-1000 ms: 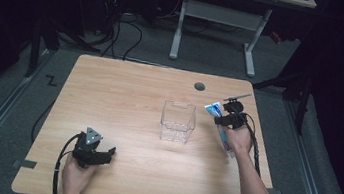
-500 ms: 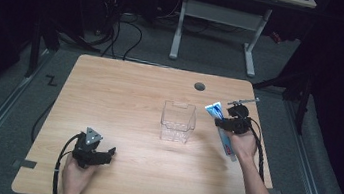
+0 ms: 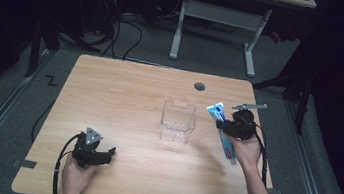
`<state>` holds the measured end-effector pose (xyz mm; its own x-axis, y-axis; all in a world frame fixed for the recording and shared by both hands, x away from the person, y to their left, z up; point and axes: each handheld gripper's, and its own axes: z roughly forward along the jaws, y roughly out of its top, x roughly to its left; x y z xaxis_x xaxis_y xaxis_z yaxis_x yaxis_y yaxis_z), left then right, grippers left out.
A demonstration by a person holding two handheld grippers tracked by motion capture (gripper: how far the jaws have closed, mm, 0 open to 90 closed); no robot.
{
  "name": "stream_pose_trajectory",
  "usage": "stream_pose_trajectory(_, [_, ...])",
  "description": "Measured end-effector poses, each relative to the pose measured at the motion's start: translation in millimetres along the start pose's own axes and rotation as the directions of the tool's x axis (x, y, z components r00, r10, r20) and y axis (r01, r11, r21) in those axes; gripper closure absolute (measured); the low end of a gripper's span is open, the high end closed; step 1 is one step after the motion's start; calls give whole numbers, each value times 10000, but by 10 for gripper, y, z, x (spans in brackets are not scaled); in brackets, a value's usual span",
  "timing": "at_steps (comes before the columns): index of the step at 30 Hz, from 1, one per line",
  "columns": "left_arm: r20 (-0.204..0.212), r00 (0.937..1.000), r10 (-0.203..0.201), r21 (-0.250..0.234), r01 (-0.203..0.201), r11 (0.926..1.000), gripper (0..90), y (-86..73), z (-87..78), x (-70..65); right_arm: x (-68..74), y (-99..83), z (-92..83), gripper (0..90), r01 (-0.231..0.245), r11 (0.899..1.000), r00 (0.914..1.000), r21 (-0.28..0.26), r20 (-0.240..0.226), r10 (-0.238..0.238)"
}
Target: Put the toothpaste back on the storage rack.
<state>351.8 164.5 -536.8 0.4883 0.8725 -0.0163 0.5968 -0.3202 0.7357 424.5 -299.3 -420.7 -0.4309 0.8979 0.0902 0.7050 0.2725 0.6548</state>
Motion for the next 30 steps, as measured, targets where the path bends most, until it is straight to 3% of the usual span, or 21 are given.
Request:
stream_pose_trajectory(11, [-3,10000,-7,-4,7,10000,202,0,0,-1,130,-136,-243,722,233,9963,9996,-831,-111,-243])
stream_pose_trajectory(21, [-4,10000,-10,-6,10,10000,201,-1,0,-1,254,-211,-345,721,364,9908,9987,-1305,-307,-407])
stream_pose_trajectory(30, [-9,10000,-13,-5,13,10000,202,-1,-1,-2,411,-195,-399,722,591,9837,9944,-1701,-765,-729])
